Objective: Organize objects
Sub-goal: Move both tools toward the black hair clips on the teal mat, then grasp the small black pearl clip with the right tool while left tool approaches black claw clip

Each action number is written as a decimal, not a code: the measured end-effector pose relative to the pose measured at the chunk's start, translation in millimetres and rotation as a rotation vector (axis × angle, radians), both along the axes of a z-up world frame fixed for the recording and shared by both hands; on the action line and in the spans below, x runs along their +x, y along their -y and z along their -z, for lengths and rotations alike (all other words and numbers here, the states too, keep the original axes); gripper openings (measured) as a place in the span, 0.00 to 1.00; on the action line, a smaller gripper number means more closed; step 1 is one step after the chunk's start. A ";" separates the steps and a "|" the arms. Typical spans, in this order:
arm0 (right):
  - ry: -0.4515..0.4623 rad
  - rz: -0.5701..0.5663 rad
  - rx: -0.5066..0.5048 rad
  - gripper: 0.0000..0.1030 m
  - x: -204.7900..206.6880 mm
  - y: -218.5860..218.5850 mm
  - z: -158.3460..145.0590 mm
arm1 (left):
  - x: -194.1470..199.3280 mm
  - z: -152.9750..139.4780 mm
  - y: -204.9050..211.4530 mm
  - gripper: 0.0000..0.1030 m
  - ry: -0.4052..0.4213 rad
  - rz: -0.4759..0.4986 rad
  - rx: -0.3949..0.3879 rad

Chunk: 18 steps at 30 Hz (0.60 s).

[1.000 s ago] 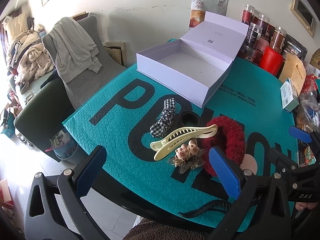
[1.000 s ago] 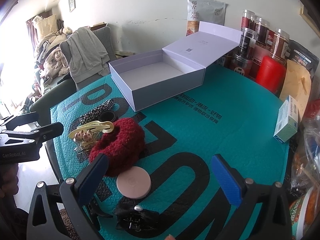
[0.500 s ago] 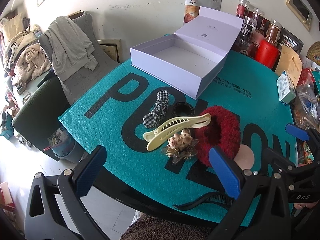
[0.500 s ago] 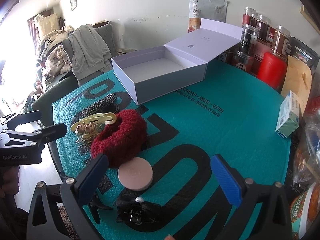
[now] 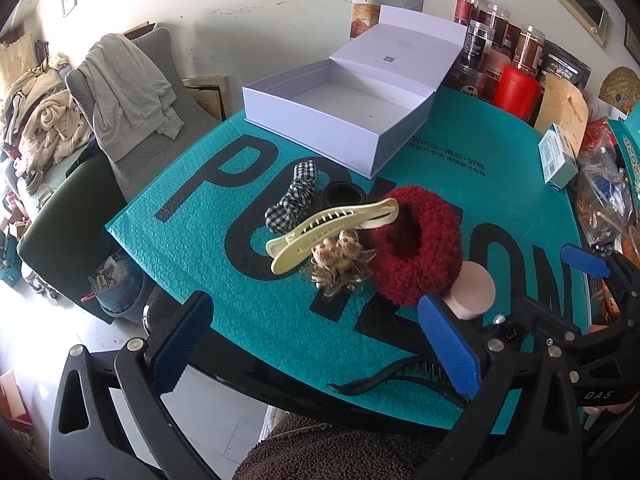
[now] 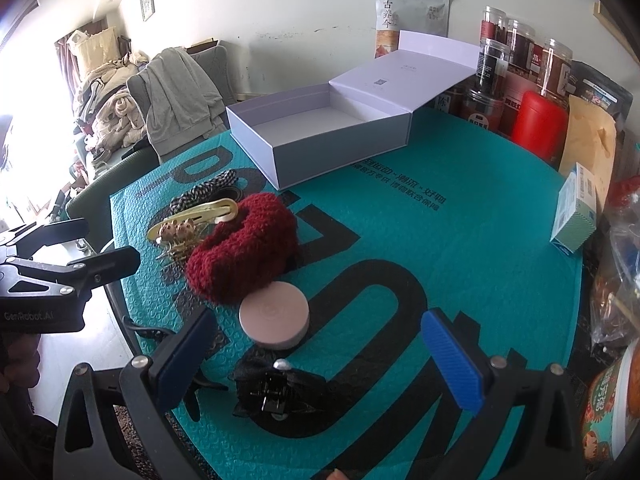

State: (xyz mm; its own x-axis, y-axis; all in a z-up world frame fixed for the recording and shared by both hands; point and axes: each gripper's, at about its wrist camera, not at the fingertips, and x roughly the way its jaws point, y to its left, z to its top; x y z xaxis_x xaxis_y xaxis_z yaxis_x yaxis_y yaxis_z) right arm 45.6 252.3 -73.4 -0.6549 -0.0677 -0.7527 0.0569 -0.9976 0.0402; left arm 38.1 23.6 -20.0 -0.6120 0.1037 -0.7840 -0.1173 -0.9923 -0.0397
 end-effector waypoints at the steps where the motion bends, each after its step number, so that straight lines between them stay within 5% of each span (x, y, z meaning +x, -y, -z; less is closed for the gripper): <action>1: 0.005 -0.003 0.000 1.00 1.6 0.7 2.1 | 1.4 1.6 -1.0 0.99 0.004 0.005 0.002; 18: 0.076 -0.013 -0.029 0.99 24.4 -2.1 35.4 | 23.3 28.1 -22.9 0.99 0.058 0.106 0.027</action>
